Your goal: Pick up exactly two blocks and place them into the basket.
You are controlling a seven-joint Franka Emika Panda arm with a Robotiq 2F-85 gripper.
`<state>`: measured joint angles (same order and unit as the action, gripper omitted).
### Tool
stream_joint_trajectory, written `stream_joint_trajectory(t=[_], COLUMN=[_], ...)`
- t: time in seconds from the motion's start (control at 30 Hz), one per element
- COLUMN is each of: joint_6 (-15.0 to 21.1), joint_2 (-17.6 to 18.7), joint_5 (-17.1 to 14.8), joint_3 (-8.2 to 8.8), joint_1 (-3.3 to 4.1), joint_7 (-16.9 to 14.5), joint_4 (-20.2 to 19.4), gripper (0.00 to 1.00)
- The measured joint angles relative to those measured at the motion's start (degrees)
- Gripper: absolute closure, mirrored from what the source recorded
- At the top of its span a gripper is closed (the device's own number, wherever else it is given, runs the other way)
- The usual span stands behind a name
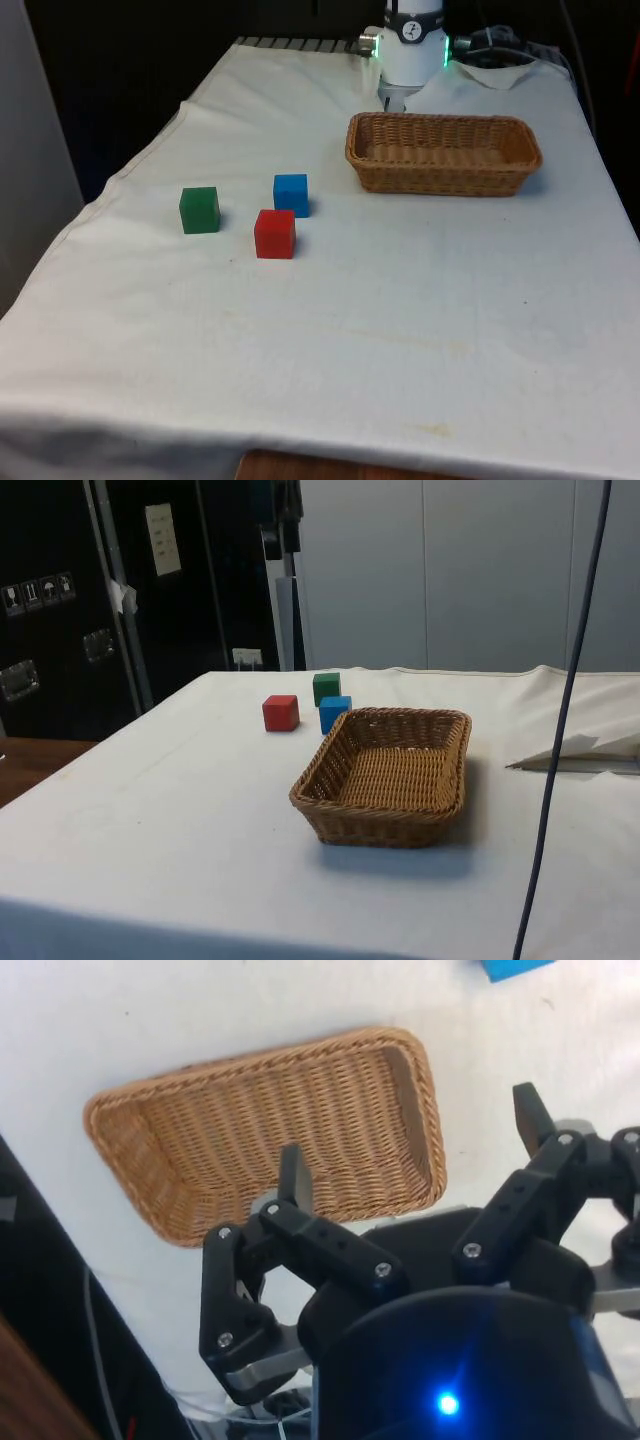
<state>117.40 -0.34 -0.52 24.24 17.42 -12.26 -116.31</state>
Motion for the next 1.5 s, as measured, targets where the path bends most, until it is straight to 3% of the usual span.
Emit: stream_joint_trajectory(t=[0.27,0.8,1.0,1.23,1.5], joint_6=[4.0,13.9,16.4,20.7,23.7], joint_2=[0.0,4.5,5.9,8.3,11.7], joint_5=[0.0,-1.3,-1.8,-2.9,-5.1], joint_3=[1.38,2.06,2.75,3.84,5.16], joint_1=[-0.17,-0.34,-0.52,-0.80,-1.03], joint_7=[-1.8,3.3,3.3,1.8,-3.0], joint_4=[-4.0,-9.1,-10.0,-11.7,-12.0], gripper=[0.00,0.00,0.00,0.00,0.00])
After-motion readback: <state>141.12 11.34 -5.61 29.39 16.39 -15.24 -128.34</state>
